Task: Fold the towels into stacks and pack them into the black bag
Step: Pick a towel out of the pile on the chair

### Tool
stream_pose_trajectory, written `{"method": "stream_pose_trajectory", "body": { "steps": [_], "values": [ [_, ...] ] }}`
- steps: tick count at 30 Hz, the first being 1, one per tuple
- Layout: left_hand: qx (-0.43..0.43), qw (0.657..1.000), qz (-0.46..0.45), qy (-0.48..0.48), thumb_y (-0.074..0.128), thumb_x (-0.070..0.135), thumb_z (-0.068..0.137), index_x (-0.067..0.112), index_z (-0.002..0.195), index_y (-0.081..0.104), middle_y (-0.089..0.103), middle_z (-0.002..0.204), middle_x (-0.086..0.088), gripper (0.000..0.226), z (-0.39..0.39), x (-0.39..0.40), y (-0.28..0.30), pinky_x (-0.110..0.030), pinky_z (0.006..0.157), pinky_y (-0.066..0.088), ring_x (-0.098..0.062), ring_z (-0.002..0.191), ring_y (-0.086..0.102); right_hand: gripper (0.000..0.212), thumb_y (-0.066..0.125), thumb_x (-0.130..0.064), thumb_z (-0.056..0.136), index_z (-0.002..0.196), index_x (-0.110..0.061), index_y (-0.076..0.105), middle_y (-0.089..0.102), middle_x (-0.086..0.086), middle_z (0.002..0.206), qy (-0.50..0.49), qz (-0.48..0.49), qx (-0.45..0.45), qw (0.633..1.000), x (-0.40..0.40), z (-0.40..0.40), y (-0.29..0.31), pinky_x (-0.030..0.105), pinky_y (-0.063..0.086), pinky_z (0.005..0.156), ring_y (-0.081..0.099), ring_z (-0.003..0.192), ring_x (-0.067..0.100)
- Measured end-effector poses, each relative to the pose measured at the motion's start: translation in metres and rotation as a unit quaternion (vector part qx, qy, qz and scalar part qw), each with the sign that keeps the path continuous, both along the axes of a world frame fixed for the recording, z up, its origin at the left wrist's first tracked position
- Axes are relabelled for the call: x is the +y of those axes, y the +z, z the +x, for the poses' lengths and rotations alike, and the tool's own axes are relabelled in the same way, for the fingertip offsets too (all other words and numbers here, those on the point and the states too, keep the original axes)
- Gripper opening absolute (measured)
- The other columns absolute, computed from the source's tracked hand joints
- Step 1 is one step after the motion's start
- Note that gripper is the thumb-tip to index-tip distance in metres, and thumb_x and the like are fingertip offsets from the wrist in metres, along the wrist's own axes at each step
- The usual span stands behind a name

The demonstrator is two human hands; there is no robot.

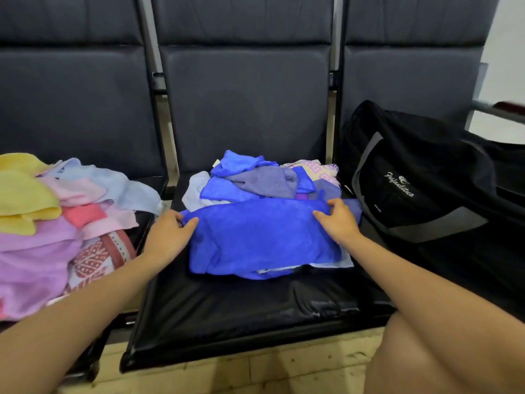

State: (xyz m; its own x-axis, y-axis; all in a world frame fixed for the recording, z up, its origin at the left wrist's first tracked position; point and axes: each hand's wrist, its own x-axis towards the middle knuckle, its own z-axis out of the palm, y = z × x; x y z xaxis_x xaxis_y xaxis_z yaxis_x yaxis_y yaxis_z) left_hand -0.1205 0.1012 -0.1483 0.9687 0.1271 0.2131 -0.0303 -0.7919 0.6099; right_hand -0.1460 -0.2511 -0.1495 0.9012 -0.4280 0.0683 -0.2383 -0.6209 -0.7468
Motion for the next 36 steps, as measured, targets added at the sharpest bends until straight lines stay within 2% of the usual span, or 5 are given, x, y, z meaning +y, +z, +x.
{"method": "stream_pose_trajectory", "body": {
  "steps": [8, 13, 18, 28, 36],
  "values": [
    [0.147, 0.983, 0.083, -0.065, 0.059, 0.044, 0.09, 0.017, 0.068, 0.069, 0.066, 0.07, 0.002, 0.036, -0.044, 0.006, 0.01, -0.031, 0.071, 0.046, -0.017, 0.075, 0.061, 0.042, 0.071, -0.037, 0.085, 0.115, -0.012, 0.056, 0.06, 0.008, 0.112, 0.037, 0.203, 0.182, 0.961, 0.0, -0.034, 0.009, 0.028, 0.044, 0.058, 0.058, 0.094, 0.025],
    [0.08, 0.975, -0.205, -0.018, 0.052, 0.025, 0.095, 0.005, 0.078, 0.057, 0.054, 0.077, -0.008, 0.026, -0.051, 0.0, 0.011, -0.032, 0.069, 0.038, -0.021, 0.073, 0.047, 0.042, 0.073, -0.027, 0.085, 0.12, -0.008, 0.061, 0.064, 0.006, 0.121, 0.062, 0.299, 0.14, 0.942, 0.0, -0.041, 0.012, 0.037, 0.052, 0.091, 0.062, 0.108, 0.025],
    [0.089, 0.878, -0.47, 0.023, 0.049, 0.016, 0.094, 0.012, 0.093, 0.061, 0.063, 0.105, -0.01, 0.013, -0.053, -0.005, 0.021, -0.037, 0.089, 0.048, -0.025, 0.096, 0.06, 0.016, 0.064, -0.019, 0.092, 0.104, -0.009, 0.06, 0.065, 0.006, 0.098, 0.059, 0.342, 0.092, 0.933, -0.001, -0.055, 0.025, 0.025, 0.053, 0.05, 0.061, 0.078, 0.015],
    [0.13, 0.97, 0.193, -0.068, 0.058, 0.031, 0.088, 0.016, 0.123, 0.051, 0.062, 0.114, -0.003, 0.039, -0.077, 0.018, 0.015, -0.03, 0.079, 0.045, -0.021, 0.098, 0.059, 0.03, 0.059, -0.035, 0.094, 0.076, -0.012, 0.051, 0.037, 0.003, 0.058, 0.123, 0.076, 0.181, 0.973, -0.019, -0.09, 0.024, 0.016, 0.027, 0.037, 0.032, 0.041, 0.014],
    [-0.026, 0.962, 0.252, -0.106, 0.06, 0.026, 0.084, 0.019, 0.137, 0.044, 0.049, 0.127, -0.006, 0.056, -0.082, 0.009, 0.02, -0.037, 0.091, 0.045, -0.025, 0.12, 0.042, 0.007, 0.066, -0.005, 0.085, 0.079, -0.003, 0.063, 0.061, 0.008, 0.079, 0.114, 0.126, 0.119, 0.978, -0.017, -0.082, 0.024, 0.023, 0.043, 0.061, 0.056, 0.07, 0.016]
  ]
}}
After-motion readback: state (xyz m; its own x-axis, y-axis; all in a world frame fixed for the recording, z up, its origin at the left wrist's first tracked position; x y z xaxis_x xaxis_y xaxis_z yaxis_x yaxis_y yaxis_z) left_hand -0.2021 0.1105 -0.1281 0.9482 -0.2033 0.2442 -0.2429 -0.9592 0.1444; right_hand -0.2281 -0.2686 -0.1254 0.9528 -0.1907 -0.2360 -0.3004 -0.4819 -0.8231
